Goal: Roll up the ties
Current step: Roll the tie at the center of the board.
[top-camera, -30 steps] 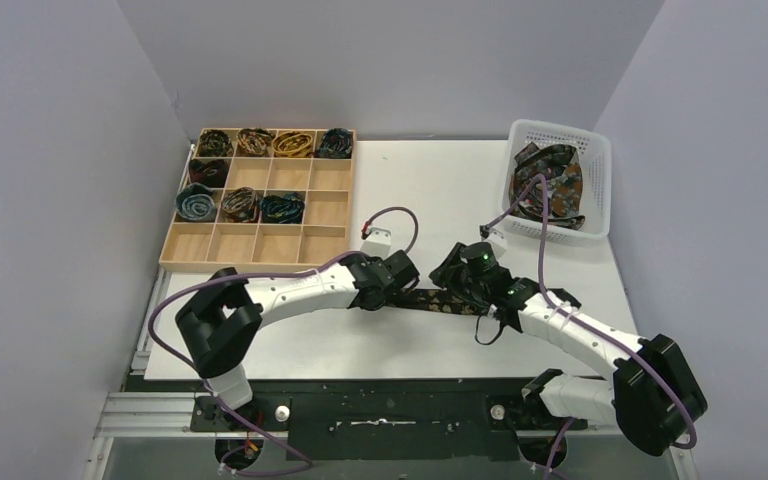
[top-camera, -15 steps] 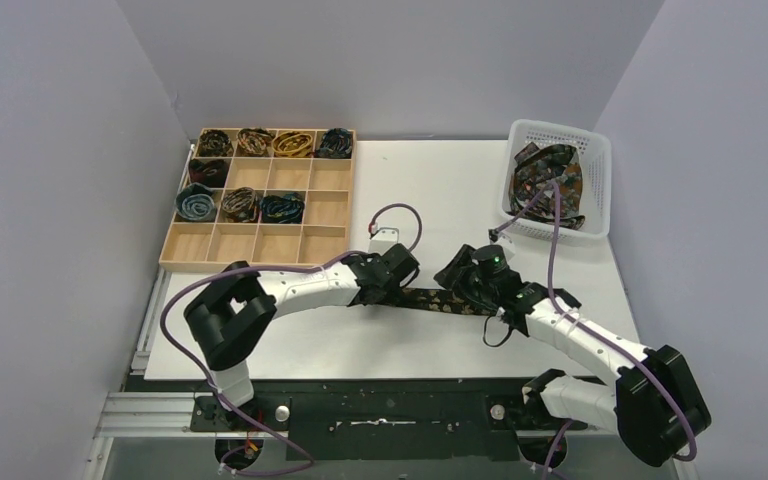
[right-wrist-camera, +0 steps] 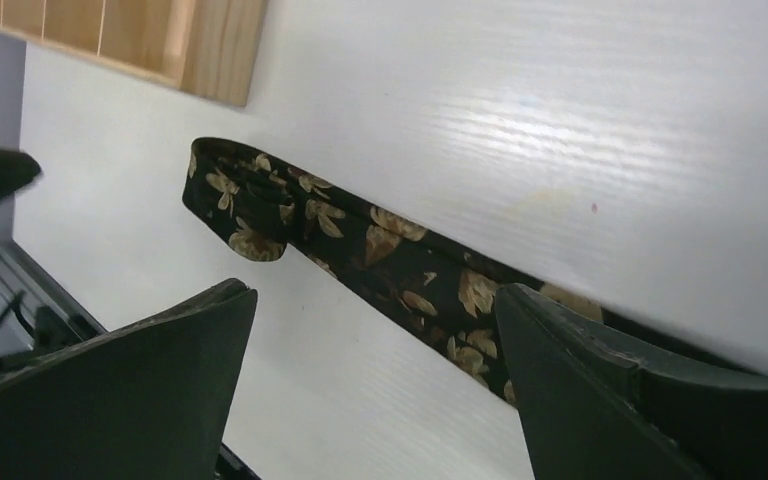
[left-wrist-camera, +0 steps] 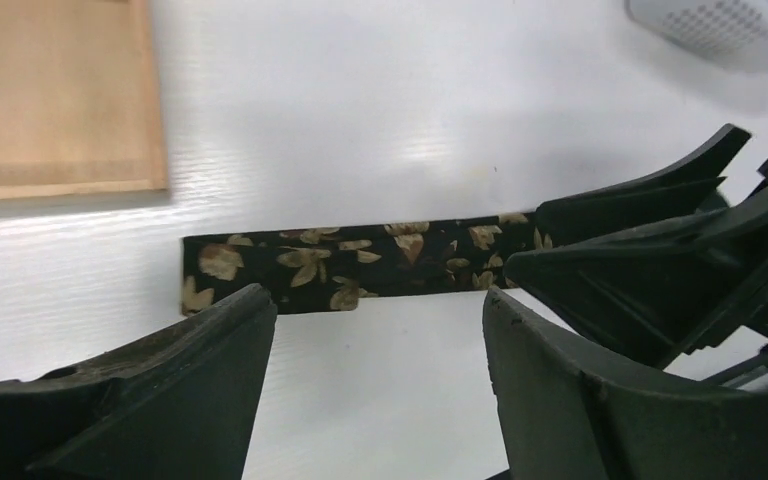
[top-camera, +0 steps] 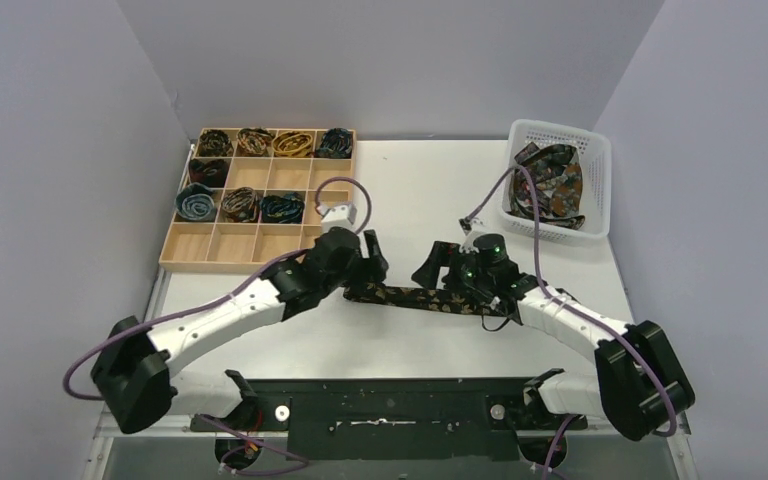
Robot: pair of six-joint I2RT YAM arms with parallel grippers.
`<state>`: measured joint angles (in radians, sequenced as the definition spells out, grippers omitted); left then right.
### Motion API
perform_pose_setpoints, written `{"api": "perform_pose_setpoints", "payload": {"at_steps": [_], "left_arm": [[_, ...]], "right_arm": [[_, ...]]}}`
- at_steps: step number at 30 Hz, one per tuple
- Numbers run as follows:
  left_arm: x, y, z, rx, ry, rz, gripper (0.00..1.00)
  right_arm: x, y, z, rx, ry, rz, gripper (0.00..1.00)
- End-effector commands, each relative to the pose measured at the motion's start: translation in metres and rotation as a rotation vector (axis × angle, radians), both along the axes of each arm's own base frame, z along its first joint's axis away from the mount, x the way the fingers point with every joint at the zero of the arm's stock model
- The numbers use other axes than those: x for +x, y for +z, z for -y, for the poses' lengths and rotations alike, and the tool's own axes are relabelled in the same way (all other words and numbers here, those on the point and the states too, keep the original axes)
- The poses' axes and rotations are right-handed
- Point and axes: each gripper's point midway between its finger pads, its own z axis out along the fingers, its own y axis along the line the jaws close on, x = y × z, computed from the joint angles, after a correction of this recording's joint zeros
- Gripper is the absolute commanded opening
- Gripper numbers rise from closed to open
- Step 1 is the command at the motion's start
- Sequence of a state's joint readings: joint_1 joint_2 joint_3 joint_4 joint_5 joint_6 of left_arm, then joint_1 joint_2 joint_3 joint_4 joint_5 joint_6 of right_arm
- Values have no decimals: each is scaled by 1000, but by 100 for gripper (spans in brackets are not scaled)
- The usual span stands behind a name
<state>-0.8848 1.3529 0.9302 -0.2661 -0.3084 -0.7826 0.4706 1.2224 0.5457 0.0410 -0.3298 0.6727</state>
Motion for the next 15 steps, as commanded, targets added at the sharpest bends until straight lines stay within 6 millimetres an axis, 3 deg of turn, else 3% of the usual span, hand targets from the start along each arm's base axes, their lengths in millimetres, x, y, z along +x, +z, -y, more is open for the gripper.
{"api": "perform_pose_setpoints", "payload": {"at_steps": [1, 5, 8, 12, 15], "left_arm": [[1, 5, -40, -64, 78, -7, 73], [-8, -14, -89, -90, 167, -56, 74], [-15, -23, -114, -145, 197, -79, 77], [-20, -36, -137, -232, 229, -137, 79], [-24, -42, -143, -254, 231, -153, 79]], "right_arm": [[26, 51, -44, -7, 315, 388, 97], [23, 53, -84, -144, 560, 625, 99], [27, 55, -112, -157, 632, 673, 99], [21, 42, -139, -147, 769, 689, 98], [14, 31, -154, -149, 846, 691, 99]]}}
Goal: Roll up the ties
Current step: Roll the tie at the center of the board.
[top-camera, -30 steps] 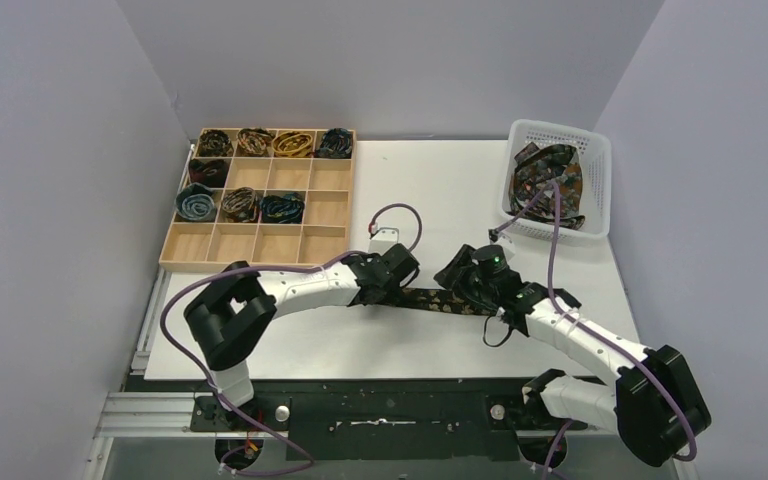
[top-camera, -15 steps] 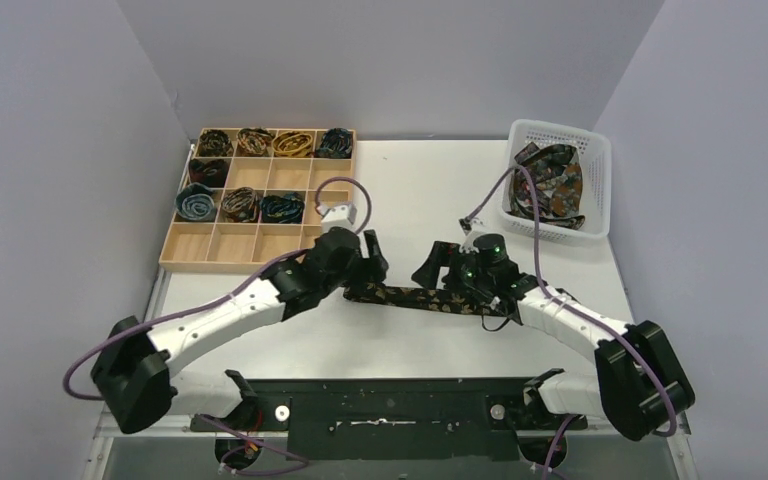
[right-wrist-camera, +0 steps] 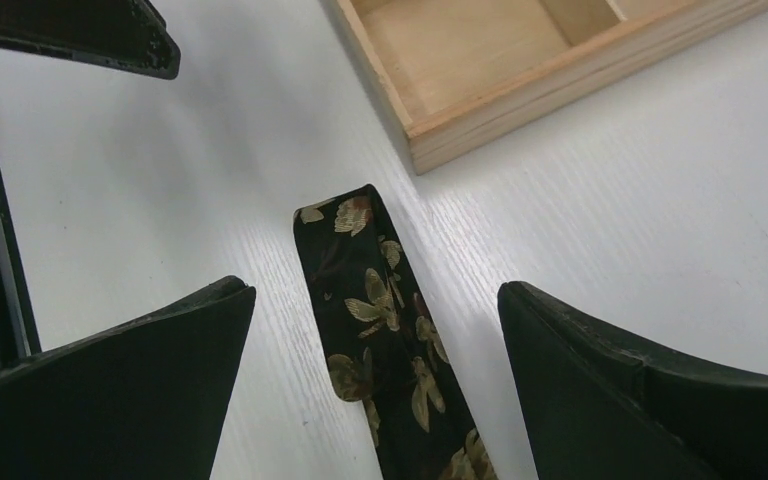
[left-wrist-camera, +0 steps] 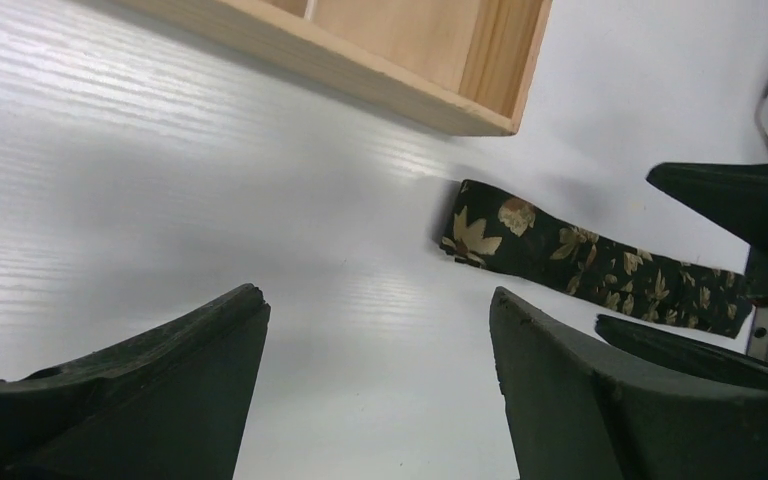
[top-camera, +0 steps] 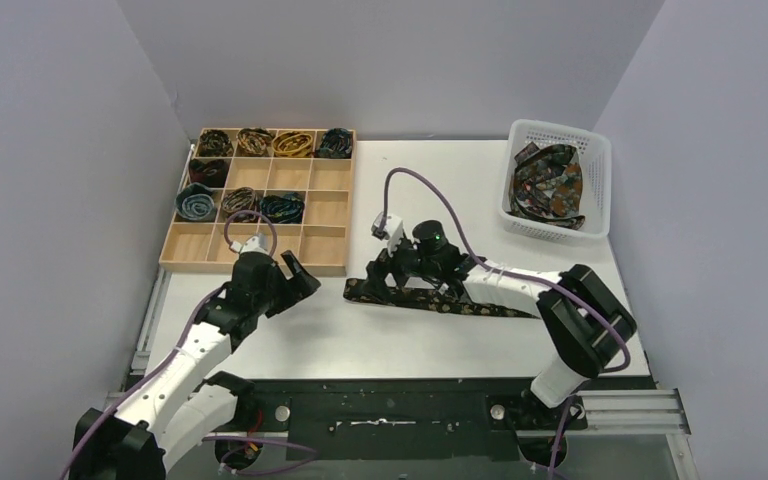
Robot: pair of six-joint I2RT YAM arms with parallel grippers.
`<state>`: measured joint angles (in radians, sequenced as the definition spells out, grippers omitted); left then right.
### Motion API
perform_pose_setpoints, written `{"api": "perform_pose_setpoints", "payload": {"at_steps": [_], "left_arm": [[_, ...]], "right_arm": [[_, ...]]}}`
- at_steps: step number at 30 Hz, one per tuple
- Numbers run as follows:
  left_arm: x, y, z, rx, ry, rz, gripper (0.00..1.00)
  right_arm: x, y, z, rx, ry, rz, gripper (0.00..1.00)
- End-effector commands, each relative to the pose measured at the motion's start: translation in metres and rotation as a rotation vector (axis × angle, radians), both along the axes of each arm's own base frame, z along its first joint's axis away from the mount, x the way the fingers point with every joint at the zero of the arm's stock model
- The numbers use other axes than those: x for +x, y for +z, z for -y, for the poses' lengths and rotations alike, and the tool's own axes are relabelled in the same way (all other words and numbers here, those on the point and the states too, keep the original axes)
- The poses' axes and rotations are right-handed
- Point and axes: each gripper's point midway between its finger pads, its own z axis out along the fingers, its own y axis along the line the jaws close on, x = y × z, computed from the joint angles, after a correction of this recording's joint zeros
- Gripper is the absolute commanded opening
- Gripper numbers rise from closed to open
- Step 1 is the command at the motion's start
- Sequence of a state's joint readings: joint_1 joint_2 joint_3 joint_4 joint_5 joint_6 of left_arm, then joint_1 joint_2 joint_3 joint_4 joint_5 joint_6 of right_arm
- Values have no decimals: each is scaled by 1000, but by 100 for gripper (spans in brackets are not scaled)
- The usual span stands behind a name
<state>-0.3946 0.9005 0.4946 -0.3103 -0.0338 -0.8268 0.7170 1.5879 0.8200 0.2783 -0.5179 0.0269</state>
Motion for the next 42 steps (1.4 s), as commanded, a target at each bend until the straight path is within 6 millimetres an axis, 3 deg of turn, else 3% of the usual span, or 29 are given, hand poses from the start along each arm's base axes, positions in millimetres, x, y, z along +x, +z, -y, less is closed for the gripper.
{"api": "perform_pose_setpoints", "payload": {"at_steps": [1, 10, 19, 22, 26, 34, 38, 42], "left_arm": [[-6, 6, 9, -101, -68, 1, 79], [-7, -3, 7, -102, -76, -26, 79], [-15, -12, 2, -94, -60, -49, 79], [-16, -15, 0, -92, -54, -56, 79], [-15, -15, -1, -88, -50, -57, 79], [-17, -17, -3, -90, -33, -63, 79], [-19, -16, -6, -84, -16, -60, 79], [-22, -16, -9, -76, -5, -60, 79]], "right_arm": [[0, 10, -29, 13, 173, 131, 100], [-3, -34, -48, -110, 320, 102, 100], [-7, -79, -47, -218, 373, 72, 93], [-7, -93, -42, -264, 356, 68, 85], [-13, -106, -39, -308, 361, 77, 68], [-57, -117, -52, -334, 459, 81, 43], [-93, -125, -57, -333, 553, 78, 40], [-110, -129, -62, -342, 583, 65, 35]]}}
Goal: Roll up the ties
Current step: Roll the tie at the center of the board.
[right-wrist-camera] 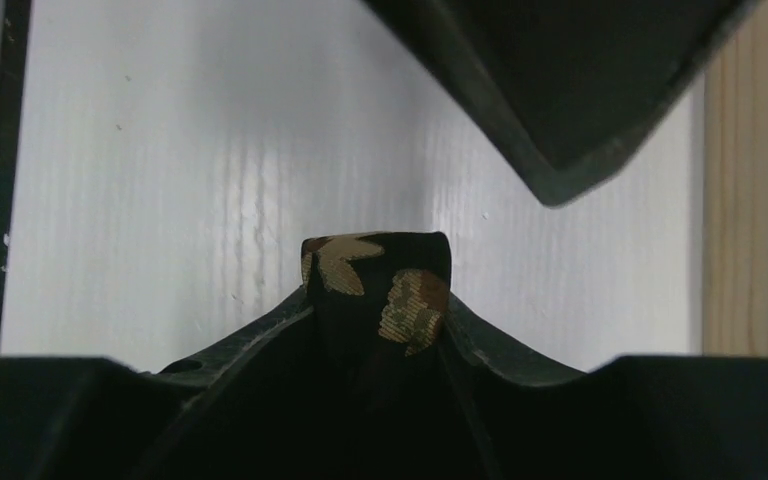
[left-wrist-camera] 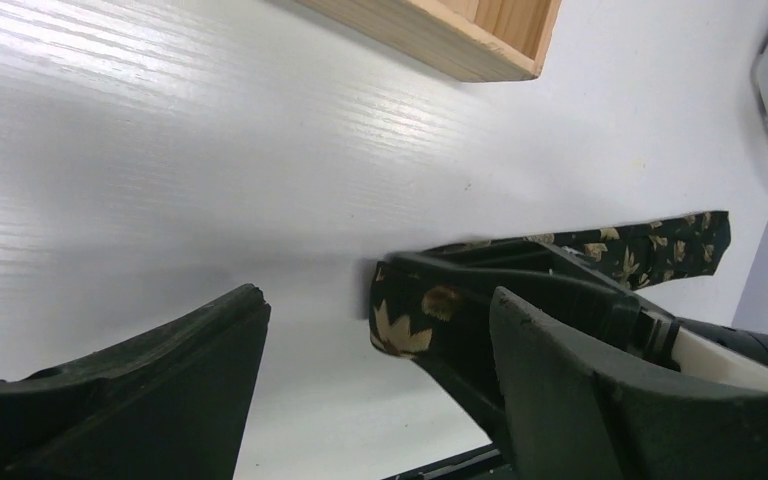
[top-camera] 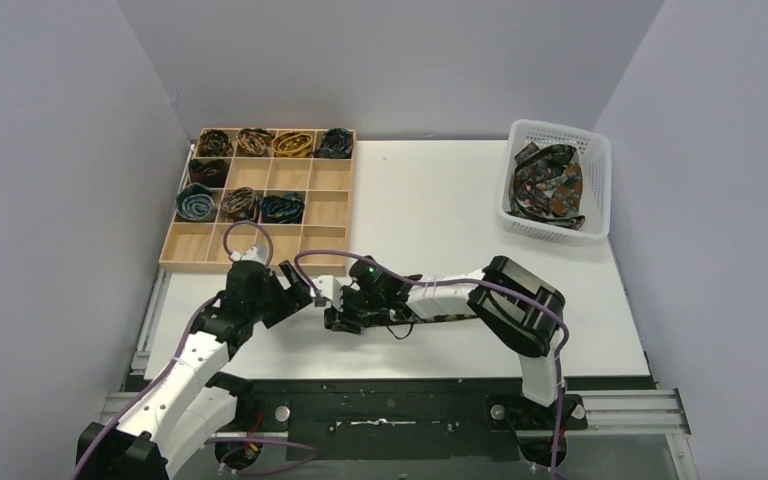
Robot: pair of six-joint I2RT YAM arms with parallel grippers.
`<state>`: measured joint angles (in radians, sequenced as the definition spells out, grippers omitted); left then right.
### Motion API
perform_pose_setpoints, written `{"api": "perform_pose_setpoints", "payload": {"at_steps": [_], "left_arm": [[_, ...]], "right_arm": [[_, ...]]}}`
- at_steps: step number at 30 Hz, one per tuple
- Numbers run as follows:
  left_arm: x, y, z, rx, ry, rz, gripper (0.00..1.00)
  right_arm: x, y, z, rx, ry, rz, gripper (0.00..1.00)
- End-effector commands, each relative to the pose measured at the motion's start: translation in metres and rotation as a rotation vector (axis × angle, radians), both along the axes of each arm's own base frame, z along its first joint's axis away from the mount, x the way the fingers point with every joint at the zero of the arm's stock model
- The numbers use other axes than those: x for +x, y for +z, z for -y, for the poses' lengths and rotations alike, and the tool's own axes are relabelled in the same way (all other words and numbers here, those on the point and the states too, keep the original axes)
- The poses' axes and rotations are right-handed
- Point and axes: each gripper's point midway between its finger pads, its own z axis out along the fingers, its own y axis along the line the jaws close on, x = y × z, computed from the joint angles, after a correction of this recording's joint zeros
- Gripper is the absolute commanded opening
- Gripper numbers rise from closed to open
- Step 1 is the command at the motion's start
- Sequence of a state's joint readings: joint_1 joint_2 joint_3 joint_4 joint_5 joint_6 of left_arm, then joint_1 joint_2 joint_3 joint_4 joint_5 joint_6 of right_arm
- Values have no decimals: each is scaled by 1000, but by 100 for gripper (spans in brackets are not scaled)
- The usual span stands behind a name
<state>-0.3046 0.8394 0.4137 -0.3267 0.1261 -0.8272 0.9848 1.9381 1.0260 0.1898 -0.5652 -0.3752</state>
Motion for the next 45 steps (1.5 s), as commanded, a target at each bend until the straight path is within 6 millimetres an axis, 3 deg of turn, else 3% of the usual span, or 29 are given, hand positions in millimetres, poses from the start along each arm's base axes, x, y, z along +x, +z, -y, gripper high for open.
{"api": "perform_pose_setpoints", "payload": {"at_steps": [1, 3, 6, 10, 13, 19, 22, 24, 27, 30, 34, 39, 45], "left_arm": [[-1, 1, -6, 13, 24, 10, 79], [-2, 1, -7, 11, 27, 9, 79], [-4, 0, -6, 3, 26, 7, 79], [-7, 2, -7, 2, 30, 9, 79], [-6, 6, -7, -13, 40, 28, 79], [-6, 0, -11, 2, 61, 25, 80], [-4, -2, -9, -9, 56, 29, 80], [-3, -4, -7, -22, 51, 30, 80], [-5, -9, -3, -43, 40, 16, 80], [-4, -11, -1, -50, 39, 12, 80], [-3, -9, -7, -23, 50, 14, 80], [-4, -10, -5, -31, 41, 10, 81], [-6, -13, -2, -47, 35, -1, 81]], "right_arm": [[-39, -43, 24, -151, 61, -74, 37], [-40, -42, 21, -151, 69, -67, 44], [-33, -30, 12, -146, 47, -33, 62], [-23, 11, -4, -86, 38, 54, 81], [-10, 45, -4, -20, -15, 146, 91], [9, 108, 20, 86, -217, 262, 95], [22, 145, 43, 218, -463, 238, 98], [31, 158, 67, 312, -689, 143, 100], [36, 142, 97, 396, -910, -158, 100], [24, 129, 98, 469, -932, -452, 100], [24, 123, 106, 557, -1092, -651, 100], [24, 118, 97, 505, -1116, -722, 89], [17, 92, 82, 396, -1108, -808, 64]]}}
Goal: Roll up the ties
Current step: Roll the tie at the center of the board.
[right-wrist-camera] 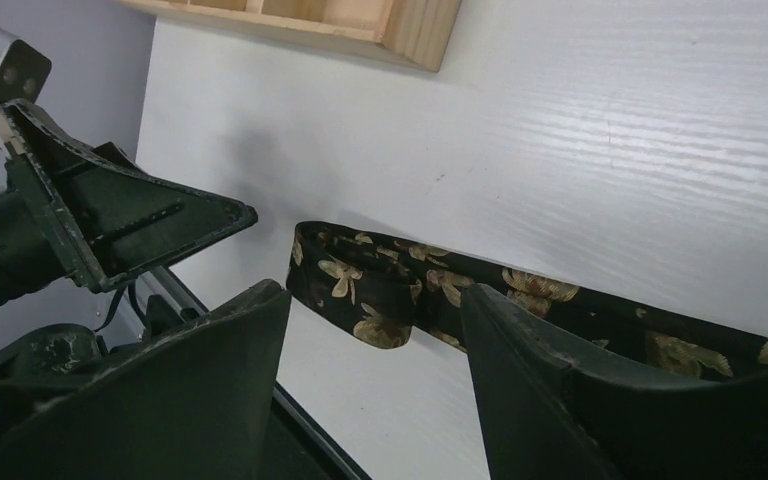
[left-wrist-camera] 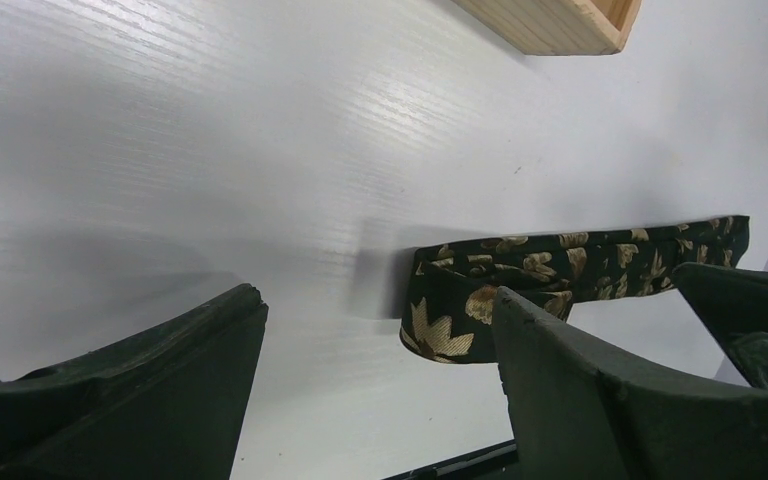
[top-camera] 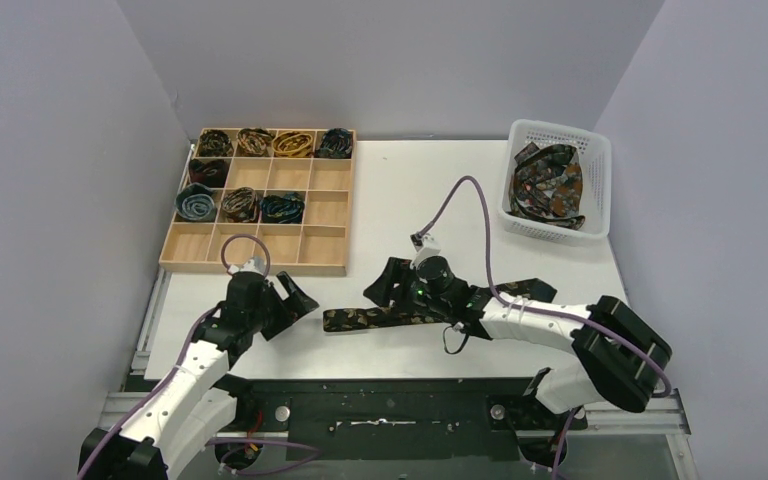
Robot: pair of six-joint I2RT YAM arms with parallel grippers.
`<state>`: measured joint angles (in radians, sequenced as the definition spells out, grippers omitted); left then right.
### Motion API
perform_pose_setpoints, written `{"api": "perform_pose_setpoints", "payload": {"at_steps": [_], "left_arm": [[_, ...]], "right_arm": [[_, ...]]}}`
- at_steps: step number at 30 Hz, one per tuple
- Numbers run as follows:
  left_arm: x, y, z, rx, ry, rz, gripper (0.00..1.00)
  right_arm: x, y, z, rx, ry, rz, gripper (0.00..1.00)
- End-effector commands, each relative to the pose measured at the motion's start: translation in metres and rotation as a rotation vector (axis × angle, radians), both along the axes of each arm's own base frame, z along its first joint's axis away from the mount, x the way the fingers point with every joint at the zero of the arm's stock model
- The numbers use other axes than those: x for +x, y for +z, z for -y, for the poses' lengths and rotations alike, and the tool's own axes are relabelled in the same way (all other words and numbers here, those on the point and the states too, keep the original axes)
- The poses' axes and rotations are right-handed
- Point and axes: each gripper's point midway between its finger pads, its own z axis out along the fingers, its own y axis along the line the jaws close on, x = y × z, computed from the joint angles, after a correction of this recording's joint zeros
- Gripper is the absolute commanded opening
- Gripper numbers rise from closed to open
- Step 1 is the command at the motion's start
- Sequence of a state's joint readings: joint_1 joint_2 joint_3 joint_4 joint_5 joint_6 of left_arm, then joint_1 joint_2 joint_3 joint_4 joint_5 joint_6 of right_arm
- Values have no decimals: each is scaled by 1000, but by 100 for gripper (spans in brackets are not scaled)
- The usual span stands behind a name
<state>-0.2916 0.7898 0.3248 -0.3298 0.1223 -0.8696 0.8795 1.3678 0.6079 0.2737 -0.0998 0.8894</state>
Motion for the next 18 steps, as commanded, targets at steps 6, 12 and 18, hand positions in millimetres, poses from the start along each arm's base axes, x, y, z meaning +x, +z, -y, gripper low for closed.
{"api": "perform_pose_setpoints", "payload": {"at_steps": [6, 12, 18], "left_arm": [[9, 12, 17, -128, -7, 60, 80], [6, 4, 20, -147, -14, 49, 80], [6, 2, 23, -143, -45, 41, 80]], "right_arm": [[-9, -7, -28, 44, 71, -96, 61], [-7, -12, -27, -1, 68, -101, 62], [-8, -2, -32, -10, 131, -41, 70]]}}
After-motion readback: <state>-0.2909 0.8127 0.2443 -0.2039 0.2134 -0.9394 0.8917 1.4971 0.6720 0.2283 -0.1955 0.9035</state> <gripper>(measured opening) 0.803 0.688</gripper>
